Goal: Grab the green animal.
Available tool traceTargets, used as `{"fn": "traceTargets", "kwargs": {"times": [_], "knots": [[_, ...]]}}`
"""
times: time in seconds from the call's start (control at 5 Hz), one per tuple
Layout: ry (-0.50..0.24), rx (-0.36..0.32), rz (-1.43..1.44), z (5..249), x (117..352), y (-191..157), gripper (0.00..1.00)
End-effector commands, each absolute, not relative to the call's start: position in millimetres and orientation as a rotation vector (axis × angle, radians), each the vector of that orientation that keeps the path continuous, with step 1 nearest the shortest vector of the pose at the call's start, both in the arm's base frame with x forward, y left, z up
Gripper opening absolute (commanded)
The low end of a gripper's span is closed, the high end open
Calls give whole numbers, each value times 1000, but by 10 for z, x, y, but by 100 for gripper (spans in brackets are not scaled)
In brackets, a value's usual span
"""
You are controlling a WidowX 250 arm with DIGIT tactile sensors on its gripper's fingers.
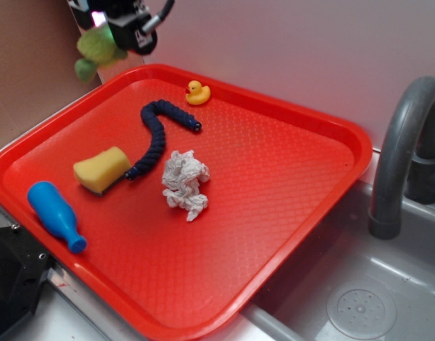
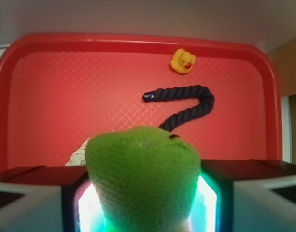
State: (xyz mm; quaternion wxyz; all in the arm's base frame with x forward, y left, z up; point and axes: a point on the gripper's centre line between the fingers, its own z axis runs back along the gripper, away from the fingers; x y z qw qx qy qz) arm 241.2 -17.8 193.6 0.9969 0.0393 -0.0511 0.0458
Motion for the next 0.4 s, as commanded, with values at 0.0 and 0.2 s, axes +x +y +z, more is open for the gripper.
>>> {"fn": "traceTargets", "kwargs": {"times": [0.0, 0.2], "knots": [[-250, 75, 114, 2313, 2445, -123, 0], [-271, 56, 100, 2301, 2446, -57, 0]]}}
